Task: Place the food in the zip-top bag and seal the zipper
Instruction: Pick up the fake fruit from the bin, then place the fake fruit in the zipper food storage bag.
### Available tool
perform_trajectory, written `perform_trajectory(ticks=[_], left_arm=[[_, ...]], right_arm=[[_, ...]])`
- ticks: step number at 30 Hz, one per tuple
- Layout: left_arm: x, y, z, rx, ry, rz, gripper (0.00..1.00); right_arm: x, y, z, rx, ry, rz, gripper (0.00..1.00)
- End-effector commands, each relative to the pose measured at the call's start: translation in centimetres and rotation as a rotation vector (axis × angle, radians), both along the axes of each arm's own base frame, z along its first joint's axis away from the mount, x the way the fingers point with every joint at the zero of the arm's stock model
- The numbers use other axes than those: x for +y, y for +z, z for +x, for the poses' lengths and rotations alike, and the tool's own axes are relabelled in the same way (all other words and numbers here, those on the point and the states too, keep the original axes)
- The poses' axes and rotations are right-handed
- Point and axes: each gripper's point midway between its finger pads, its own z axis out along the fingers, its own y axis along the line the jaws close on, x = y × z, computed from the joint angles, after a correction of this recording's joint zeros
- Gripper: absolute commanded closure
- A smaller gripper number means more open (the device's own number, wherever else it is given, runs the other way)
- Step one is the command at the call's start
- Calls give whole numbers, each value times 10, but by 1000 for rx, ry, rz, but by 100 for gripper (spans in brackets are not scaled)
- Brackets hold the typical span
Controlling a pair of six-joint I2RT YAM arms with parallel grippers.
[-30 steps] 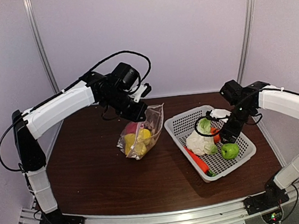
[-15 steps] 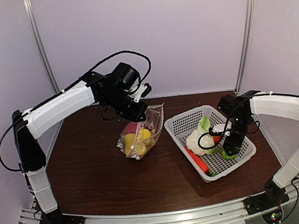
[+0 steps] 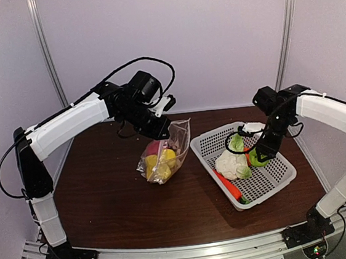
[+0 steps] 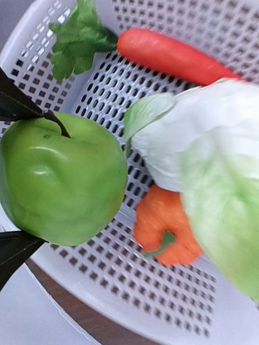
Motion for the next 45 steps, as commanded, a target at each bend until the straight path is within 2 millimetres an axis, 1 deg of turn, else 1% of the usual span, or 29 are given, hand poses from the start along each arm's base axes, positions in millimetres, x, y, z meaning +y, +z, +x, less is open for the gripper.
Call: perform_trajectory(ticks=[1, 3, 4, 5, 8, 10, 11, 14, 17, 19, 23, 26, 28, 30, 35, 36, 37, 39, 41, 43, 44, 45], left_arm=[[-17, 24, 8, -45, -32, -94, 100], [-22, 24, 7, -35, -38, -116, 100], [-24, 25, 7, -30, -40, -126, 100], [-26, 26, 7, -26, -42, -137, 100], [-30, 28, 7, -15, -43, -154, 100], [-31, 31, 7, -15, -41, -165, 100], [-31, 32, 6, -12, -40, -169, 100], [-34, 35, 6, -4, -34, -191, 100], [-36, 41, 5, 2, -35, -217, 100], [-39, 46, 3, 5, -41, -238, 100], [-41, 57, -1, 11, -55, -273, 100], [-38, 67, -2, -5, -46, -288, 100], [-33, 75, -3, -22, -37, -297, 100], [-30, 83, -4, -35, -27, -312, 100], [-33, 91, -7, -33, -38, -362, 100], [-34, 91, -7, -29, -41, -369, 100], [-36, 91, -8, -26, -45, -378, 100], [-39, 91, -8, -18, -49, -390, 100], [-38, 90, -8, -19, -46, -388, 100], [-36, 87, -5, -28, -36, -376, 100], [-35, 84, -4, -27, -31, -367, 100], [-34, 80, -3, -25, -25, -360, 100]], right_arm=[[40, 93, 4, -148, 100, 271, 57], [64, 126, 4, -185, 159, 417, 57], [73, 138, 6, -208, 176, 464, 57], [86, 153, 5, -218, 207, 540, 57], [119, 187, 5, -253, 284, 699, 57], [139, 205, 4, -265, 331, 792, 56], [149, 211, 4, -263, 347, 834, 55], [180, 221, 1, -236, 388, 949, 55], [207, 220, 0, -188, 409, 1024, 55], [222, 218, 2, -169, 416, 1059, 54], [239, 204, 16, -143, 395, 1068, 55], [240, 183, 31, -155, 359, 1003, 56], [235, 168, 40, -178, 324, 941, 56], [229, 156, 44, -192, 302, 896, 56], [217, 128, 62, -214, 187, 787, 55], [216, 124, 65, -211, 169, 771, 53], [216, 123, 67, -212, 160, 762, 49], [219, 122, 67, -192, 162, 758, 41], [224, 125, 61, -168, 191, 767, 29], [229, 135, 52, -151, 232, 783, 21], [230, 143, 49, -153, 244, 797, 8], [229, 151, 46, -161, 250, 805, 1]])
